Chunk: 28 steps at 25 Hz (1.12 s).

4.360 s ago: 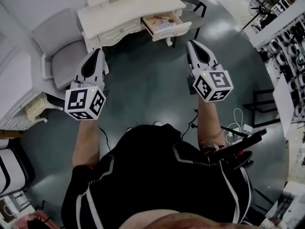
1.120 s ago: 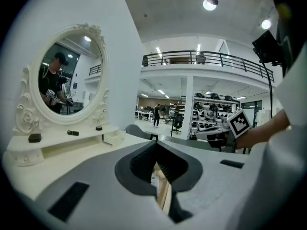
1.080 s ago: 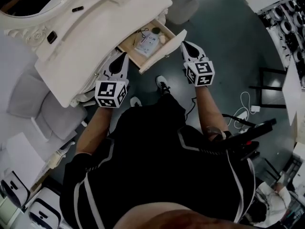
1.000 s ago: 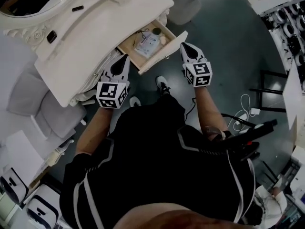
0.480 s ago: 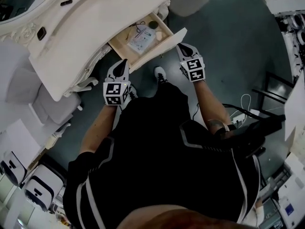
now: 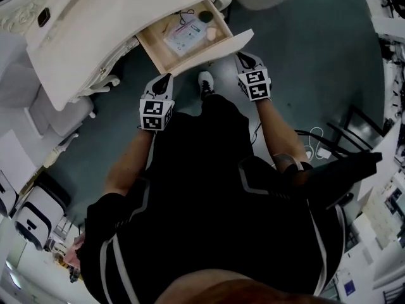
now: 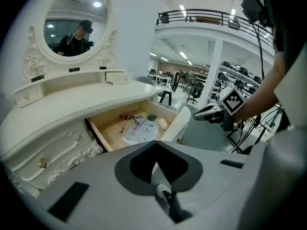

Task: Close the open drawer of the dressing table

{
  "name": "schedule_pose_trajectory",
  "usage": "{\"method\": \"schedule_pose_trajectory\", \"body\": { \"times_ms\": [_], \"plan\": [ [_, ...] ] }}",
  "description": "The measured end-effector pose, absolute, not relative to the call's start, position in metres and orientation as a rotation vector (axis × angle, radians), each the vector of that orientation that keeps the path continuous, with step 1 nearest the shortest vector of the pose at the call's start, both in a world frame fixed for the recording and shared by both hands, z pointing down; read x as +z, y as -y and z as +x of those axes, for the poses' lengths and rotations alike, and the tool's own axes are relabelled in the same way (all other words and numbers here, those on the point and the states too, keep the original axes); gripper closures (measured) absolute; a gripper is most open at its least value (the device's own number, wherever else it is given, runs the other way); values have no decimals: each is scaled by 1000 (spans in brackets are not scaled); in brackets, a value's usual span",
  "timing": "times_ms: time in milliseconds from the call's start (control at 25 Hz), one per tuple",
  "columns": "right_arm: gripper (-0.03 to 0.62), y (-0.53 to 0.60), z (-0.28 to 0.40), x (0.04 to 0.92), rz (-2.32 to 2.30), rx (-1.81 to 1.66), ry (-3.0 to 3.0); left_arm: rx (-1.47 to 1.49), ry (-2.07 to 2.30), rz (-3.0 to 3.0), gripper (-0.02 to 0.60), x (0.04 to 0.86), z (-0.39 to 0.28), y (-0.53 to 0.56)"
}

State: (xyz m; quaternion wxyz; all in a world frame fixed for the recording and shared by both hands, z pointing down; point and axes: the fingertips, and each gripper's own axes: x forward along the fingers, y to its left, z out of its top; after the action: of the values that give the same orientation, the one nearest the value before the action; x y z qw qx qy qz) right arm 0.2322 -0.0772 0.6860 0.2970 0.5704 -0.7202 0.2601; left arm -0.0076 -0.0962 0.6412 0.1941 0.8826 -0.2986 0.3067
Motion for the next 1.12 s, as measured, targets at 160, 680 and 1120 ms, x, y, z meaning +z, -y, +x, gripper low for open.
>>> {"method": "schedule_pose_trajectory", "body": {
  "times_ms": [160,680,1120],
  "plan": [
    [569,80,230,699,1475,711,1918,909,834,2436,581,657,-8,87],
    [571,107,226,702,1421,727,1995,916,948,2361,581,661,-7,100],
    [576,149,222,702,1377,728,2058,792,1173,2254,581,629,-29,122]
  ]
}}
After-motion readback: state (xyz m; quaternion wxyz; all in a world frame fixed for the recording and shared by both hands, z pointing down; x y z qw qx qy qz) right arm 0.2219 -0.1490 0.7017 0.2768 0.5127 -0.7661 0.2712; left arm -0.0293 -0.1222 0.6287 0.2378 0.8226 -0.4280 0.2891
